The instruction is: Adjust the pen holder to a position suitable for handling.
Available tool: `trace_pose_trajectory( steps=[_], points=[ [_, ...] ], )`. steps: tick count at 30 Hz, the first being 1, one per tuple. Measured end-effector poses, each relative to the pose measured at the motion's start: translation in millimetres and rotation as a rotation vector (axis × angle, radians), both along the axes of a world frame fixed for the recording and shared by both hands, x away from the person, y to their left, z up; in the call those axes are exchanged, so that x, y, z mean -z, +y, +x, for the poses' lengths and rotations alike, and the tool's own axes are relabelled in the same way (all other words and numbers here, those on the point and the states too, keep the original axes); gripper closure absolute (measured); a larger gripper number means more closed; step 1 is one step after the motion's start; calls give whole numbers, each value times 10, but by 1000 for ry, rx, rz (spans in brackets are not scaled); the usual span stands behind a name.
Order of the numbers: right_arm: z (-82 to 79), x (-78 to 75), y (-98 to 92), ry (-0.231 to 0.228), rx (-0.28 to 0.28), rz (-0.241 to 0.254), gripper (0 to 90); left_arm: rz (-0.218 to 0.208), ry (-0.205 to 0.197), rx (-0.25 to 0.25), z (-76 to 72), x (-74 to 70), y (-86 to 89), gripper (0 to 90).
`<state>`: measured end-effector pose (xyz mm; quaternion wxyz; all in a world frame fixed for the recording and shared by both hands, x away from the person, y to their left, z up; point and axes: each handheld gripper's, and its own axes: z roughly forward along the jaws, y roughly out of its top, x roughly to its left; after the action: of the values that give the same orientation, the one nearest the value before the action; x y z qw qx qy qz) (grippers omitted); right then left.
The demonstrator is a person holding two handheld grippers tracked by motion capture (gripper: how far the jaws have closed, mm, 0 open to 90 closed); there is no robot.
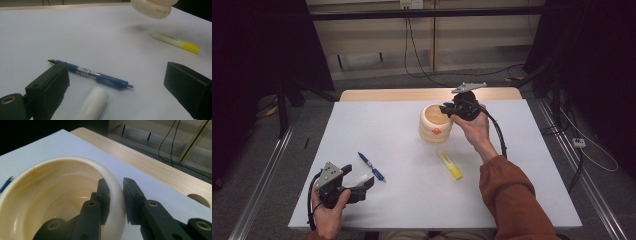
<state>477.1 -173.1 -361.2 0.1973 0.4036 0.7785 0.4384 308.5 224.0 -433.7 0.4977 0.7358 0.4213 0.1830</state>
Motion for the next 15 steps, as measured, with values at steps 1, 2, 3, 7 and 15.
trace_pose_trajectory(
  steps=[1, 2, 3, 7, 15],
  points=[
    [-34, -10, 11, -2, -10, 9, 763, 1, 0, -2, 0, 1, -1, 63],
    [-69, -22, 26, -1, -16, 12, 763, 4, 0, 0, 2, 0, -1, 63],
    [-101, -36, 44, -3, -19, 10, 763, -4, 1, -1, 0, 0, -4, 63],
    [-218, -94, 138, -10, -38, -7, 763, -24, 6, -3, 7, -5, 20, 62],
    [-360, -9, 291, 32, -80, -4, 763, -31, 1, -15, 17, -6, 53, 66]
  ],
)
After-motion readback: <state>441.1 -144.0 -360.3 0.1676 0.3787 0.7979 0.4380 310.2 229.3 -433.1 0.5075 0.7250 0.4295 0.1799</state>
